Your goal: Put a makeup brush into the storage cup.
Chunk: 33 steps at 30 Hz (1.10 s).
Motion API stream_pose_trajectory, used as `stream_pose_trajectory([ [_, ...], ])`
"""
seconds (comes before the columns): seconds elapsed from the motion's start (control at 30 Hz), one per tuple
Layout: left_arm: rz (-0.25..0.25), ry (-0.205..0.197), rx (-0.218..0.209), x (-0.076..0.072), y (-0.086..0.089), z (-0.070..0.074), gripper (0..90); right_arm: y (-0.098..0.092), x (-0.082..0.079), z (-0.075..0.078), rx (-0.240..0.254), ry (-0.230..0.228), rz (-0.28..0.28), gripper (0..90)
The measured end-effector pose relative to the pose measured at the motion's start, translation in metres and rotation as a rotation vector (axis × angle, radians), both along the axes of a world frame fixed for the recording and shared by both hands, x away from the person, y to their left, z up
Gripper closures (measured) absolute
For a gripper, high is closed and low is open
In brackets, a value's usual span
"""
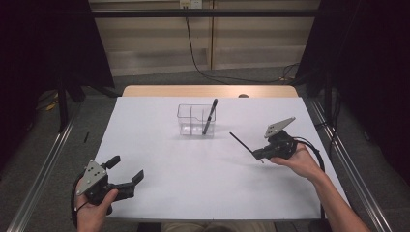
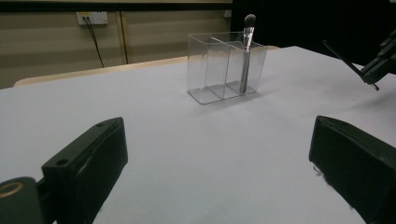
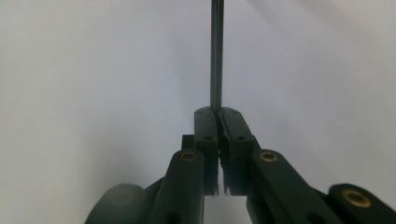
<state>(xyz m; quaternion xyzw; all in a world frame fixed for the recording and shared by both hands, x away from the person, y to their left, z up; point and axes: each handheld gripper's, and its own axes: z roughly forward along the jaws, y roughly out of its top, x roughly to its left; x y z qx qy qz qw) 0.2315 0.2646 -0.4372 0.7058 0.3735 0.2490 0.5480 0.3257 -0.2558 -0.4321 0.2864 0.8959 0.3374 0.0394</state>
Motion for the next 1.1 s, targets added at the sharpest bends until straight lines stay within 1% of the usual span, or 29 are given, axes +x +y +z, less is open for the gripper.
stream_pose_trajectory([
  [0.03,0.0,0.0,0.001,0.0,0.0,0.0,4.5,0.0,-0.001,-0.001,0.005,-0.009,-0.01,86.2],
  [0.07,0.001,-0.001,0.002,0.0,0.001,0.0,4.5,-0.001,-0.001,-0.002,0.009,-0.007,-0.022,86.2],
  [0.17,-0.001,-0.003,0.0,-0.001,0.003,0.001,4.5,-0.003,-0.003,-0.005,0.041,-0.009,-0.039,86.2],
  [0.2,0.001,-0.004,0.003,-0.001,0.003,0.002,4.5,-0.004,-0.003,-0.005,0.044,-0.021,-0.046,86.2],
  [0.23,0.005,-0.009,0.002,-0.001,0.004,0.002,4.5,-0.004,-0.004,-0.005,0.051,-0.021,-0.052,86.2],
  [0.3,0.007,-0.008,-0.003,-0.002,0.006,0.002,4.5,-0.005,-0.005,-0.004,0.071,-0.042,-0.065,86.2],
  [0.37,0.013,-0.01,-0.01,-0.002,0.006,0.003,4.5,-0.005,-0.006,-0.002,0.1,-0.045,-0.064,86.1],
  [0.4,0.013,-0.007,-0.009,-0.003,0.006,0.003,4.5,-0.005,-0.007,-0.001,0.109,-0.055,-0.068,86.1],
  [0.53,0.007,-0.007,-0.011,-0.003,0.007,0.003,4.5,-0.003,-0.012,0.0,0.142,-0.07,-0.057,86.2],
  [0.57,0.006,-0.003,-0.017,-0.003,0.006,0.003,4.5,-0.003,-0.013,0.0,0.15,-0.077,-0.061,86.2],
  [0.63,0.001,-0.003,-0.014,-0.004,0.006,0.004,4.5,-0.003,-0.015,0.0,0.157,-0.076,-0.057,86.1],
  [0.67,0.0,-0.004,-0.016,-0.004,0.005,0.004,4.5,-0.003,-0.016,0.0,0.162,-0.082,-0.058,86.2],
  [0.77,-0.007,-0.001,-0.026,-0.004,0.003,0.004,4.5,-0.003,-0.019,0.005,0.182,-0.089,-0.053,86.2],
  [0.8,-0.01,-0.003,-0.023,-0.004,0.003,0.004,4.5,-0.002,-0.02,0.006,0.19,-0.091,-0.047,86.2],
  [0.83,-0.013,-0.004,-0.03,-0.004,0.002,0.004,4.5,-0.002,-0.021,0.007,0.191,-0.092,-0.046,86.1],
  [0.9,-0.021,-0.004,-0.026,-0.004,-0.001,0.005,4.5,0.0,-0.023,0.008,0.194,-0.092,-0.039,86.2],
  [0.97,-0.032,-0.003,-0.034,-0.004,-0.004,0.005,4.4,0.002,-0.024,0.009,0.195,-0.099,-0.034,86.1],
  [1.0,-0.035,-0.003,-0.031,-0.003,-0.005,0.005,4.5,0.004,-0.025,0.01,0.198,-0.099,-0.023,86.2],
  [1.03,-0.041,-0.004,-0.028,-0.003,-0.006,0.006,4.4,0.005,-0.025,0.011,0.198,-0.101,-0.023,86.1],
  [1.1,-0.048,-0.006,-0.038,-0.002,-0.009,0.007,4.5,0.008,-0.026,0.013,0.202,-0.101,-0.011,86.2],
])
